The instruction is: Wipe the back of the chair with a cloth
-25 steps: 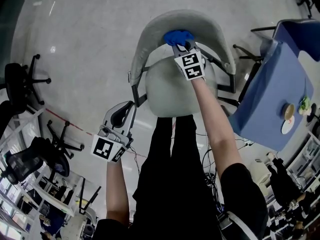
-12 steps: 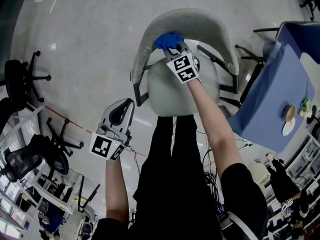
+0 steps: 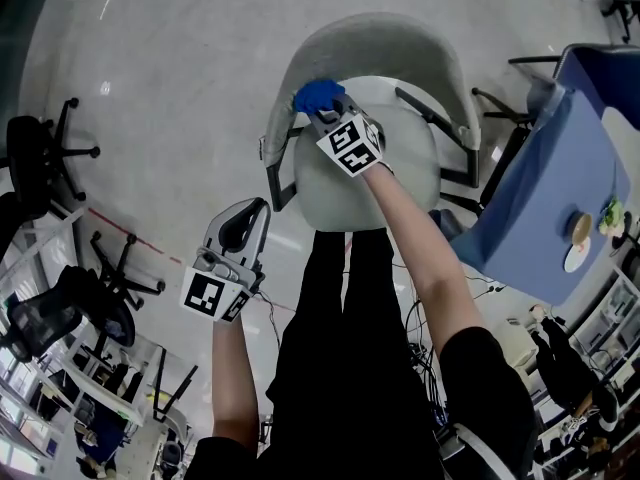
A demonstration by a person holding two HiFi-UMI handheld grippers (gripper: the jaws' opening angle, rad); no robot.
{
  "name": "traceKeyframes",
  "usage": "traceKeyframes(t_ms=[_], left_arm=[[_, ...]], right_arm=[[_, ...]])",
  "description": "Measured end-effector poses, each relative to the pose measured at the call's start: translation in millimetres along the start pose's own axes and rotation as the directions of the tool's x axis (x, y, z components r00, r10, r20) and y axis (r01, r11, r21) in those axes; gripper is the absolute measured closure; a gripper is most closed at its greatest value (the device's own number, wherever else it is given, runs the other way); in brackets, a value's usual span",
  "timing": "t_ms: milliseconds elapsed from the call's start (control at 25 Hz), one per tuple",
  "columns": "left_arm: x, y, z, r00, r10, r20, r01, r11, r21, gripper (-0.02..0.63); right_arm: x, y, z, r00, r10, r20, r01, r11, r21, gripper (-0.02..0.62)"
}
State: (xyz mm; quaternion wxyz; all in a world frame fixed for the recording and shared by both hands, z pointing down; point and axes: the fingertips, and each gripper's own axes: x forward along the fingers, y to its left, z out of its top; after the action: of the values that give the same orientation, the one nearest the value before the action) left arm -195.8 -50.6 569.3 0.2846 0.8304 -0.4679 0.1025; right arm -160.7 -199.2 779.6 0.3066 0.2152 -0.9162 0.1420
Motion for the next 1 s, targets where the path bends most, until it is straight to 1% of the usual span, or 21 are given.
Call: traceKeyframes(t_ms=[160,360,520,760,880,1000], left_arm=[[0.5,2.8,-1.2,1.000,0.006,0.000,-0.006,1.000,-0.004,0.565],[2.0,6.1,-2.0,1.000,0.009,-0.003,-0.009,1.000,-0.006,0.566],[4.3,10.0,0.4,1.000,0.012,0.001,-0.012,1.000,-0.008,0.565],[4.9,11.5,-1.4,1.000,0.019,0.002,-0.019,1.000,-0.016,0.565],[5.2,12.5,-3.1,1.000,0.022,-0.002,-0.022,1.000,-0.017,0.565],[5.8,11.9,-5.1,1.000,0.025,-0.004,-0.025,1.000,-0.018,0.565]], right_arm=[[5.3,19.7,-6.3,0.999,0.045,-0.016,-0.046,0.999,-0.018,0.518],[12.1,44.7,-19.2,0.996,0.086,-0.035,-0.086,0.996,-0.014,0.517],[15.1,55.4,-23.6,0.994,0.105,-0.041,-0.105,0.994,-0.003,0.517],[19.0,75.8,-35.4,0.986,0.150,-0.069,-0.152,0.988,-0.026,0.517],[22.0,70.0,-36.2,0.987,0.151,-0.062,-0.150,0.989,0.013,0.517],[25.5,51.8,-36.6,0.991,0.119,-0.060,-0.115,0.991,0.068,0.517]])
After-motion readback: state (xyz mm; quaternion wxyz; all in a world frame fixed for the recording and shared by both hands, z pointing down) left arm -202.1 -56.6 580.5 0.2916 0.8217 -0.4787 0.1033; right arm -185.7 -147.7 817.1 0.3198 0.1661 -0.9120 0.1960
